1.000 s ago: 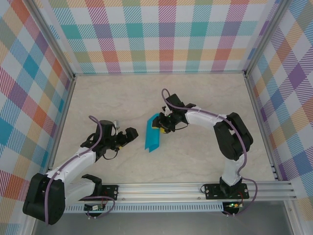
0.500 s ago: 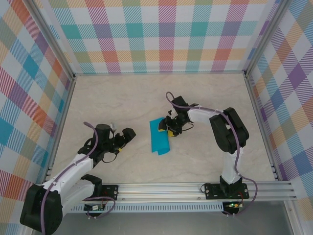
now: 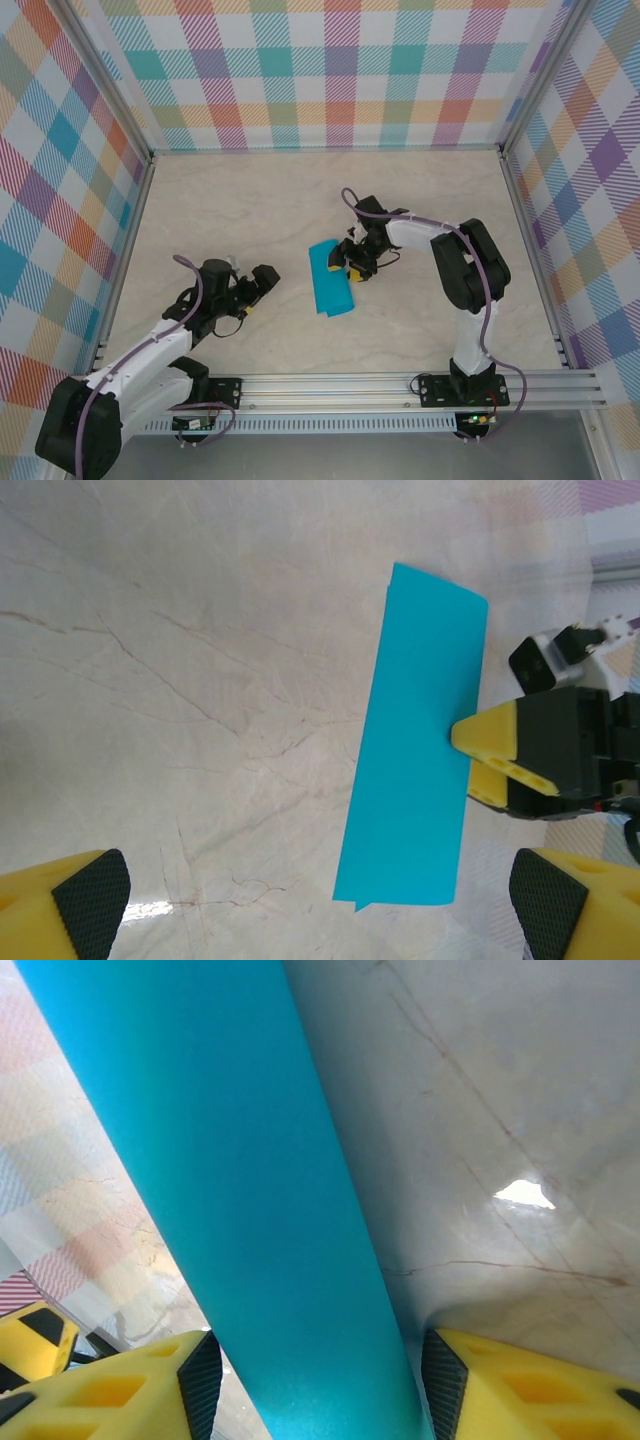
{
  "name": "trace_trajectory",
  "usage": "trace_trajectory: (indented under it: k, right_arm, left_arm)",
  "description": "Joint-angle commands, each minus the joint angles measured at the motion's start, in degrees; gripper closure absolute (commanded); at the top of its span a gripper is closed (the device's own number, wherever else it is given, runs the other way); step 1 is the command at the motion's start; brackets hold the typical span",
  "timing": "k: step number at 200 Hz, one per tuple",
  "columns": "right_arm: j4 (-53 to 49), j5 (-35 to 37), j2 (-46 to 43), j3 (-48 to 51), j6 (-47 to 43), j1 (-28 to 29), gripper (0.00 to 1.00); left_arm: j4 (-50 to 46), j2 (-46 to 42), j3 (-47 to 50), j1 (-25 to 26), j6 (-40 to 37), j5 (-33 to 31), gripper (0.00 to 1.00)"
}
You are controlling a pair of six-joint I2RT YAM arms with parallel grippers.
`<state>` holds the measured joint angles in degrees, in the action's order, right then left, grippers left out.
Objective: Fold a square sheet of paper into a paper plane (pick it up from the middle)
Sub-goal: Fold the square sheet of paper in half at the center of the table.
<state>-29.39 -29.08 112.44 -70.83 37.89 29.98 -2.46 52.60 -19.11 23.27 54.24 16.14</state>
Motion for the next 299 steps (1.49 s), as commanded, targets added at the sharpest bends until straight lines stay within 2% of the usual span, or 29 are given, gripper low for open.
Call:
trace_trajectory:
  k: [1, 43, 97, 115, 147, 174, 195, 219, 261, 299]
  right_arm:
    - [-2.76, 0.88, -2.56, 1.83, 0.46, -0.1, 0.41]
    - [-0.06, 2.27, -4.49, 5.01, 4.44, -0.08, 0.41]
    - [2.6, 0.73, -5.12, 6.75, 4.22, -0.09, 0.42]
    - [4.05, -0.34, -5.63, 7.34, 4.62, -0.09, 0.42]
    - [6.63, -1.04, -5.7, 7.58, 6.98, -0.09, 0.44]
    - [9.98, -1.8, -6.9, 9.7, 9.95, -0.01, 0.44]
    - [10.98, -1.05, -8.82, 11.63, 11.16, -0.01, 0.48]
    - [16.16, -3.39, -10.43, 14.98, 16.47, -0.01, 0.53]
    - [24.41, -3.32, -13.4, 20.55, 27.67, 0.17, 0.58]
    - [23.49, -1.53, -13.45, 20.48, 31.01, 2.5, 0.56]
  left_arm:
    - [2.43, 3.01, -1.13, 0.99, -0.53, -1.63, 0.0]
    - [2.02, 8.16, -4.27, 2.16, -3.24, 0.02, 0.01]
    - [2.0, 12.2, -7.14, 4.64, -2.02, 0.59, 0.16]
    - [4.68, 13.81, -7.25, 5.76, -0.14, -0.17, 0.21]
    - [7.3, 16.59, -7.5, 7.3, 2.0, -1.77, 0.24]
    - [9.52, 20.06, -9.15, 8.38, 2.64, -0.75, 0.26]
    - [9.58, 23.32, -11.86, 9.88, 2.32, -0.84, 0.28]
    - [9.86, 27.72, -14.53, 11.47, 2.27, -0.98, 0.3]
    - [10.76, 33.14, -17.35, 13.06, 3.22, -1.21, 0.36]
    - [9.35, 34.47, -18.74, 13.35, 2.65, -1.84, 0.38]
